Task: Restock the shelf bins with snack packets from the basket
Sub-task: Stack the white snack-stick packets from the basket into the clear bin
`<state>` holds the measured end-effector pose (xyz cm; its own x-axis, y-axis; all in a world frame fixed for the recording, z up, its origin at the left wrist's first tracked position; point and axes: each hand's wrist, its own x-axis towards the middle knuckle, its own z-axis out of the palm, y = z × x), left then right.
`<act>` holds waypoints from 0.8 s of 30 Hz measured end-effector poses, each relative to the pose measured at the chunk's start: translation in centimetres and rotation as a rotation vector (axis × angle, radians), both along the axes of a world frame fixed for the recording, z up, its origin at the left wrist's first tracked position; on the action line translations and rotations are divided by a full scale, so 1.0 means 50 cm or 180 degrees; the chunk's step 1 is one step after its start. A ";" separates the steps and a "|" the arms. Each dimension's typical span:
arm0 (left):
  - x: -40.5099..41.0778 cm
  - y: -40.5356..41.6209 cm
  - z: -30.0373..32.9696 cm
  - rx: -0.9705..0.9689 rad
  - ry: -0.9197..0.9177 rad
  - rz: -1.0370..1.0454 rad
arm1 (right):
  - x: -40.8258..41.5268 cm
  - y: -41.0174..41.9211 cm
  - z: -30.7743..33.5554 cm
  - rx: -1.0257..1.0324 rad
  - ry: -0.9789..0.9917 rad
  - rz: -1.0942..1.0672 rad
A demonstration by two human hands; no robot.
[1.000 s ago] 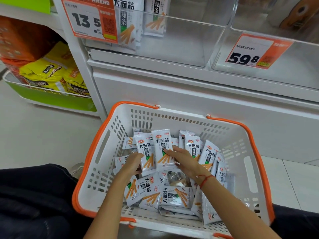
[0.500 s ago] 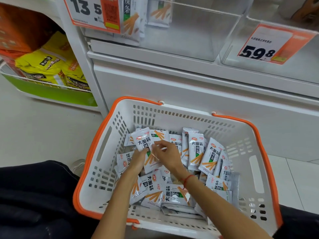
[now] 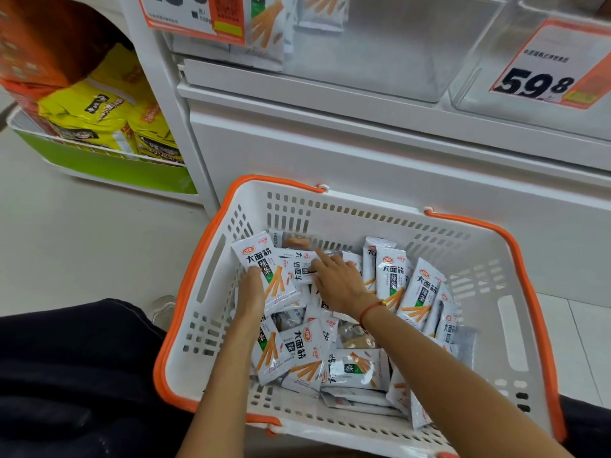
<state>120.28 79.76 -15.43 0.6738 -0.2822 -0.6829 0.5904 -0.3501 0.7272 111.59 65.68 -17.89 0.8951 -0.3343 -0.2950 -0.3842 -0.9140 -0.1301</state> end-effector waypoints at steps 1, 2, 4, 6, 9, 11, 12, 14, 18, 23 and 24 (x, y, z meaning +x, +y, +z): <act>0.000 0.001 0.000 -0.0009 -0.0027 0.0016 | 0.001 -0.002 0.004 -0.0051 0.0055 0.0014; -0.001 0.001 0.000 -0.0016 -0.0041 0.0015 | 0.003 -0.002 0.006 -0.0100 0.0062 -0.0004; -0.001 0.001 0.005 0.0001 -0.0068 -0.0038 | 0.007 -0.001 0.006 -0.0117 0.0002 -0.0098; 0.001 0.000 0.010 0.0047 -0.0077 -0.0080 | 0.010 -0.002 0.011 -0.0199 -0.0050 -0.0129; 0.002 -0.005 0.012 0.0014 -0.0040 -0.0125 | 0.007 -0.021 0.031 -0.0175 -0.0172 -0.0327; -0.001 -0.006 0.017 0.0003 -0.0063 -0.0179 | 0.002 -0.043 0.051 0.0269 -0.0328 -0.0784; -0.005 -0.007 0.021 0.0014 -0.0096 -0.0218 | -0.001 -0.054 0.065 0.0688 -0.0426 -0.1115; -0.012 -0.010 0.021 -0.0006 -0.0186 -0.0321 | -0.015 -0.071 0.098 0.2024 -0.0740 -0.1856; -0.031 -0.028 0.027 -0.0154 -0.0377 -0.0633 | -0.062 -0.072 0.150 0.3765 -0.0754 -0.2160; -0.048 -0.047 0.047 -0.0228 -0.0315 -0.1017 | -0.068 -0.043 0.113 0.3459 -0.1031 -0.2740; -0.046 -0.049 0.047 -0.0215 -0.0288 -0.1005 | -0.070 -0.035 0.109 0.3491 -0.1124 -0.2872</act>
<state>117.96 77.31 -13.07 0.6029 -0.5294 -0.5969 0.3924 -0.4547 0.7996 108.07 63.95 -12.46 0.5862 -0.5659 -0.5797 -0.5617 0.2318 -0.7942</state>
